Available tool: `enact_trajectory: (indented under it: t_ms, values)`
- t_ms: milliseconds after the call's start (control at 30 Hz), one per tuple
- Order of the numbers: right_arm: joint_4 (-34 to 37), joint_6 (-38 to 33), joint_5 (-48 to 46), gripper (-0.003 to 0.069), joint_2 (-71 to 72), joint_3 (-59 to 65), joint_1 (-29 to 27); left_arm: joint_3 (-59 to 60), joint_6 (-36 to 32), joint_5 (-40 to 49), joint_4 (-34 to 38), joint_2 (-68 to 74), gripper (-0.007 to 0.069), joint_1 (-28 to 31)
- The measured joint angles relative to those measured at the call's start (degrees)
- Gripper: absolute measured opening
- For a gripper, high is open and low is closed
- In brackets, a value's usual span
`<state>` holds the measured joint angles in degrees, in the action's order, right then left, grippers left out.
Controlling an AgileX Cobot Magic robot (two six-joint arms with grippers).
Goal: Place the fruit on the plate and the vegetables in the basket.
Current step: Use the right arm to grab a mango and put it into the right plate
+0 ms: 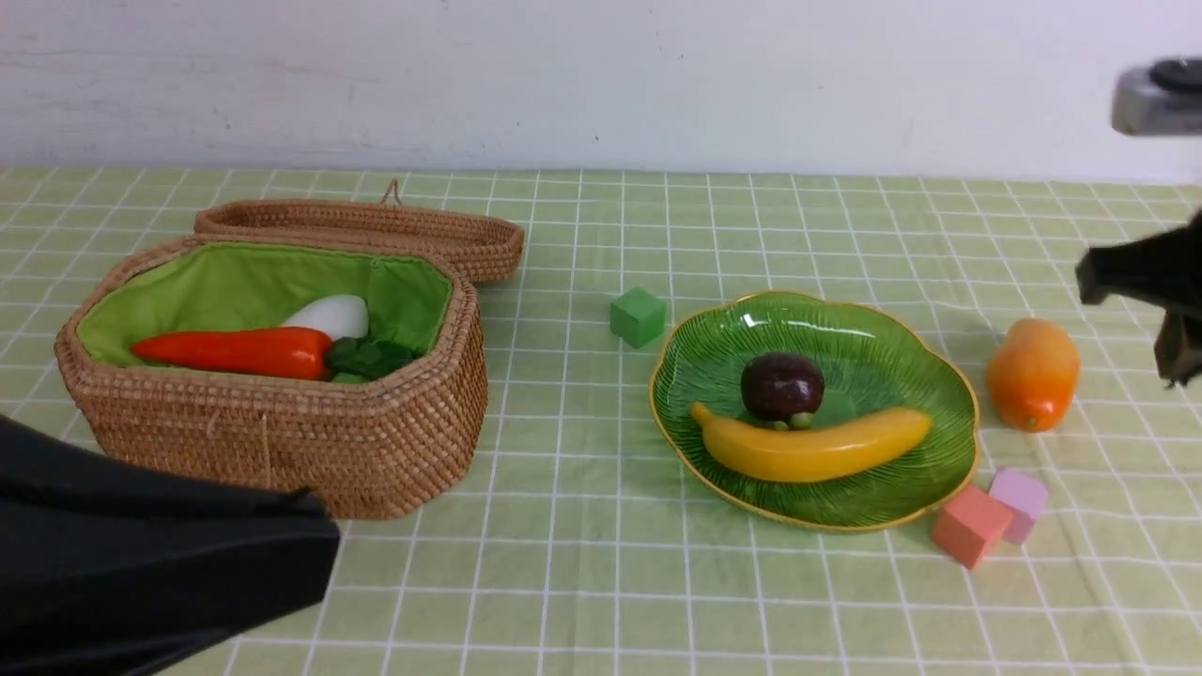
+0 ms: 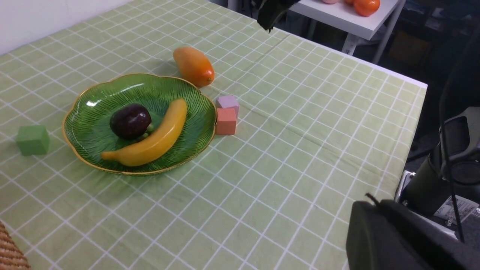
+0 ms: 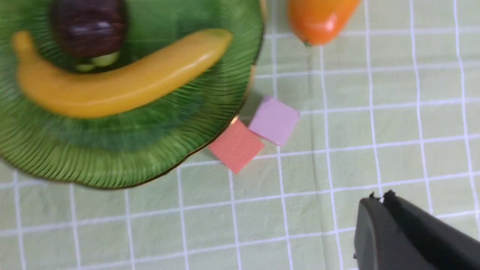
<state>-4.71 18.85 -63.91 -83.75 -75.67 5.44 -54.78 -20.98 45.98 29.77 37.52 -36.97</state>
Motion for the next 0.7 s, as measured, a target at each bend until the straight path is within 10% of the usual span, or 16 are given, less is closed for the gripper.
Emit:
enact_trajectory:
  t_ms: [100, 300, 700]
  values:
    - [4.7, -0.1, 3.9, 0.0156, -2.9, 0.8, -4.6, 0.0, -0.5, -0.1, -0.1, 0.0, -0.0006, 0.0]
    - [13.4, -4.8, 14.6, 0.0586, -16.4, -5.8, -8.3, 0.0, -3.0, -6.7, -0.9, 1.4, -0.0006, 0.0]
    - [12.4, -4.1, 14.1, 0.0651, -34.4, -24.8, -8.3, 0.0, -3.2, -14.9, -1.1, 6.0, -0.0003, 0.0]
